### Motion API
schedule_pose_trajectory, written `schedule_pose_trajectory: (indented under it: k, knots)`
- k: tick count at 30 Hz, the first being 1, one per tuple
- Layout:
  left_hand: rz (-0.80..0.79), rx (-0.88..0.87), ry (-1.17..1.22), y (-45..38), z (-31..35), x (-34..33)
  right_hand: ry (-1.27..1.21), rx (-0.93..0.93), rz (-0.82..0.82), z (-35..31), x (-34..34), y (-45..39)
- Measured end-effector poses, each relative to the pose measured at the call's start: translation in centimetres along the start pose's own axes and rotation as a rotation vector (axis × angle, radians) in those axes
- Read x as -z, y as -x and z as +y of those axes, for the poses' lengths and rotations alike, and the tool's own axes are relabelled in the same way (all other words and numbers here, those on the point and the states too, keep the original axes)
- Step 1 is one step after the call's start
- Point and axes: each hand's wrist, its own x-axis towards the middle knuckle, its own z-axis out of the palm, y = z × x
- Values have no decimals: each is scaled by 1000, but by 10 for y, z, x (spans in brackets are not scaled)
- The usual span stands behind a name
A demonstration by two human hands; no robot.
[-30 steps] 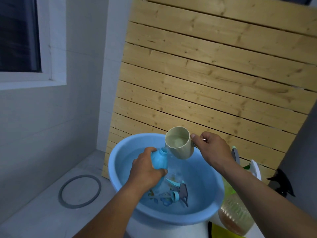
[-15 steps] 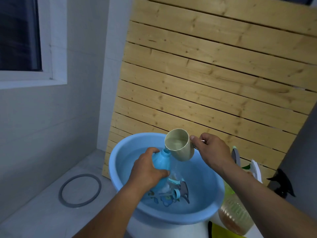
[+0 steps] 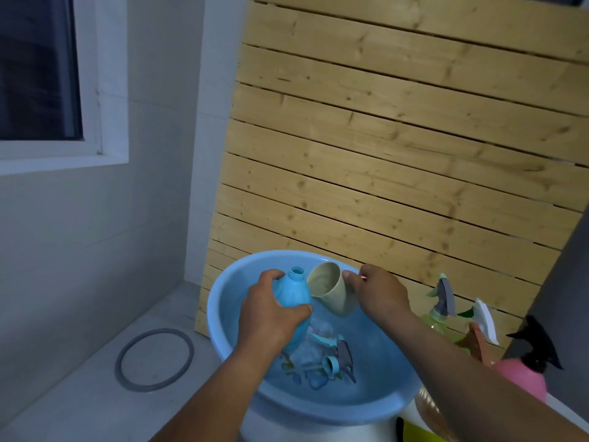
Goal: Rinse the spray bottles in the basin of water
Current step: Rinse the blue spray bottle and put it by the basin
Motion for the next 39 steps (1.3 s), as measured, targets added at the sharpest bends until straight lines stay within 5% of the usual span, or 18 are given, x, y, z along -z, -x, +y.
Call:
schedule_pose_trajectory:
  k: [6,14,24,30,35,39]
  knots:
    - [5,-4,-19,0,-2,-1,319,297,83,2,-32,1]
    - [-15,1,-28,-1,-2,-2,508,397,-27,-7,-47,1]
    - [-6,-32,-60,0,-4,-3,-135,-148,-311,2,-51,-1]
    - [-12,-35,-80,0,-4,-3,277,-69,-244,15,-30,18]
    - [-57,-36,-89,1,-4,-3,318,-243,-629,6,-14,39]
    - [-79,-41,-108,3,-2,-2,186,-325,-731,2,-15,50]
